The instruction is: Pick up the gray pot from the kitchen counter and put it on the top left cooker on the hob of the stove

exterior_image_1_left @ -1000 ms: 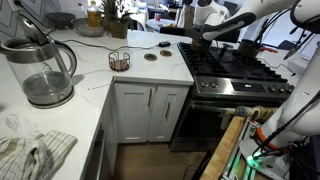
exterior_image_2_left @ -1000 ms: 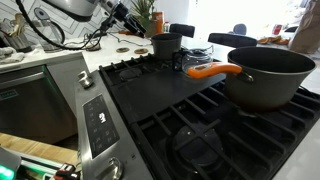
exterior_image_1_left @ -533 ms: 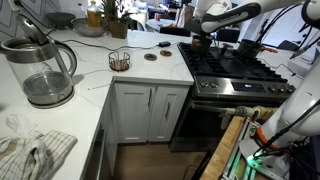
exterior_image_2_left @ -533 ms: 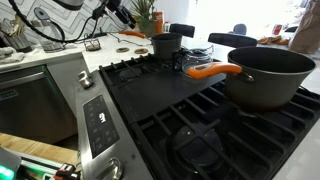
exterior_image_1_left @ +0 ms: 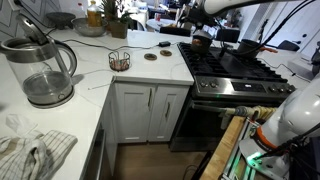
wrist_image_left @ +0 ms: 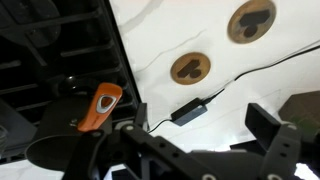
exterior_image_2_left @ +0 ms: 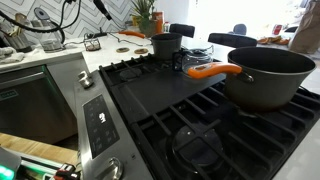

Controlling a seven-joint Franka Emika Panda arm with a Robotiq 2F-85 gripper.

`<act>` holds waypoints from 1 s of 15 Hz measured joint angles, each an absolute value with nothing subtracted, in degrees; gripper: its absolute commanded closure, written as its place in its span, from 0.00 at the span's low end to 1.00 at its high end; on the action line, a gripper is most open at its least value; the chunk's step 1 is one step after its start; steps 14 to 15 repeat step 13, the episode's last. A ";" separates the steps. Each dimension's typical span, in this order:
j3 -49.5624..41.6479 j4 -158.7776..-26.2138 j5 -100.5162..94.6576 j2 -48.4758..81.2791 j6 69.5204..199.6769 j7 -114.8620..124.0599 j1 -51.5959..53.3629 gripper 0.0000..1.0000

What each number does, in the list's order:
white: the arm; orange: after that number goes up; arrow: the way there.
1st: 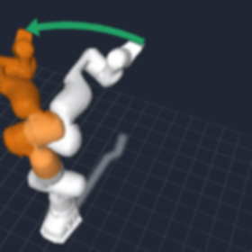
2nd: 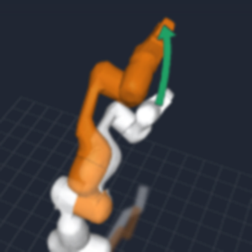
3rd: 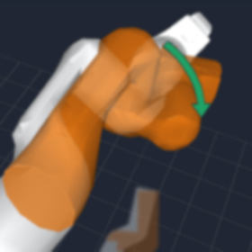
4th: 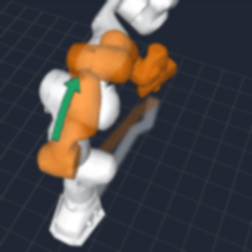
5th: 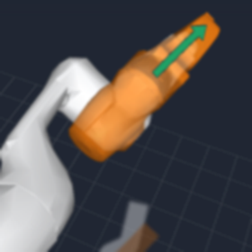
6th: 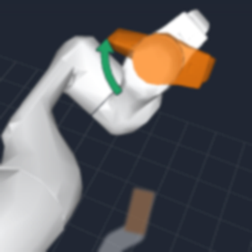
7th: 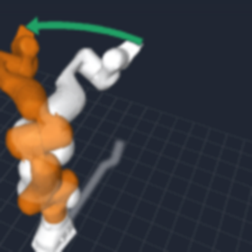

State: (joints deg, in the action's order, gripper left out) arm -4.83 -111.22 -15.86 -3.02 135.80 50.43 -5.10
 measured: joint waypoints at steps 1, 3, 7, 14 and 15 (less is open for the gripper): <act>-4.34 -111.88 -12.85 -4.14 134.80 47.17 -4.71 0.00; -3.77 -113.02 -6.89 -6.18 132.07 40.54 -3.89 0.00; -3.55 -114.07 2.13 -8.89 126.71 29.91 -3.39 0.00; -3.39 -113.94 2.08 -8.65 126.78 30.03 -3.48 0.00; -3.39 -113.94 2.08 -8.65 126.78 30.03 -3.48 0.00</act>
